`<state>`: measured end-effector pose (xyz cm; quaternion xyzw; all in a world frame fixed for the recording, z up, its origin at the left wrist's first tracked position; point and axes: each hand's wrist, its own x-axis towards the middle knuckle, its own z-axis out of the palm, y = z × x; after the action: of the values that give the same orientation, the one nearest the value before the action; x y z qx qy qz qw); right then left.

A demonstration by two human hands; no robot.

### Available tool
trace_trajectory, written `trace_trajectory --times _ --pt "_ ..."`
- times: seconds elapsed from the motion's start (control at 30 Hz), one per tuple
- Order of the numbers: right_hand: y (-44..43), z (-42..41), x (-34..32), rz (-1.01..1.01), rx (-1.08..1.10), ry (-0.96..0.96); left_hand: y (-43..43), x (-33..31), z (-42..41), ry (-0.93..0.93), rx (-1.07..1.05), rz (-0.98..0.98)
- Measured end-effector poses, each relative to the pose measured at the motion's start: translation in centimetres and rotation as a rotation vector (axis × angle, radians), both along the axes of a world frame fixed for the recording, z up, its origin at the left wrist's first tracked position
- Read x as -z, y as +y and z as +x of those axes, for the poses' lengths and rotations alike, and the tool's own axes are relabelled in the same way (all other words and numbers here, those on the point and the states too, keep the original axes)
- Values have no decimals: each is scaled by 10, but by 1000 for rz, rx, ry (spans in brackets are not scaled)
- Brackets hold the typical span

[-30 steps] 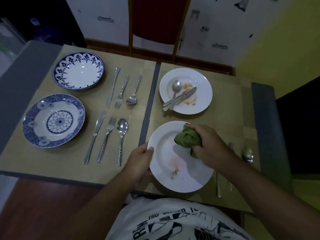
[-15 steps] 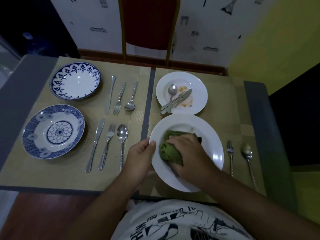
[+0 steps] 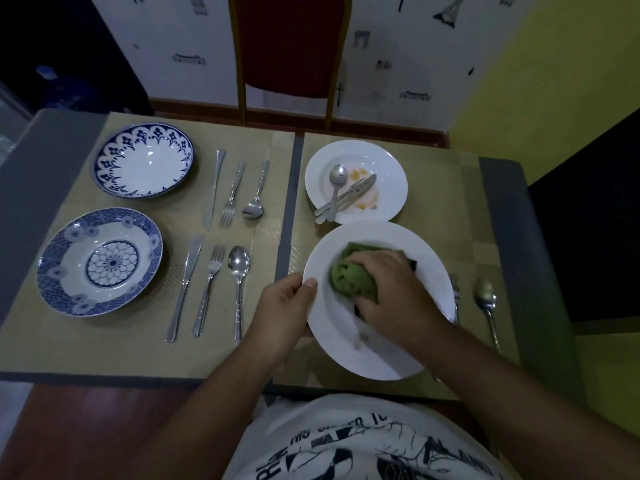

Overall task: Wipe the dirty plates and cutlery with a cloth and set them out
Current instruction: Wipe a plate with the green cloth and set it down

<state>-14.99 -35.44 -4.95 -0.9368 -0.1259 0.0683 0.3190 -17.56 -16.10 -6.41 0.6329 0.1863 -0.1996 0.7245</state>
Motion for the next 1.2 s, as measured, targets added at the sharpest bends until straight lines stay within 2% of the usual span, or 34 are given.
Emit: trace_trajectory --times 0.13,0.2,0.3,0.37,0.5,0.6,0.67,0.8,0.9,1.0,1.2 --pt "2 -11 -7 -38 -354 -6 9 -7 8 51 -23 -34" --pt "-5 -20 -11 -49 -401 39 12 -8 10 72 -3 -18" --pt "-17 -23 -19 77 -391 263 11 -5 8 85 26 0" --pt "-28 -17 -21 72 -427 325 9 -4 6 105 0 -33" --pt "-32 -15 -15 -150 -579 140 2 -4 4 129 -29 -35" --pt "-21 -15 -4 -212 -590 -91 -4 -6 3 127 -10 -23" --pt "-15 -6 -1 -239 -513 -167 -7 -9 4 107 10 -7" --pt "-27 8 -1 -167 -203 -128 -6 -16 9 77 -75 -18" --pt "-36 -6 3 -164 -114 -70 -7 -17 9 52 -95 9" --pt "-19 -15 5 -63 -16 9 -17 -16 7 44 -71 21" --pt "-16 -16 -8 -34 -448 77 -10 -17 12 109 -90 -9"
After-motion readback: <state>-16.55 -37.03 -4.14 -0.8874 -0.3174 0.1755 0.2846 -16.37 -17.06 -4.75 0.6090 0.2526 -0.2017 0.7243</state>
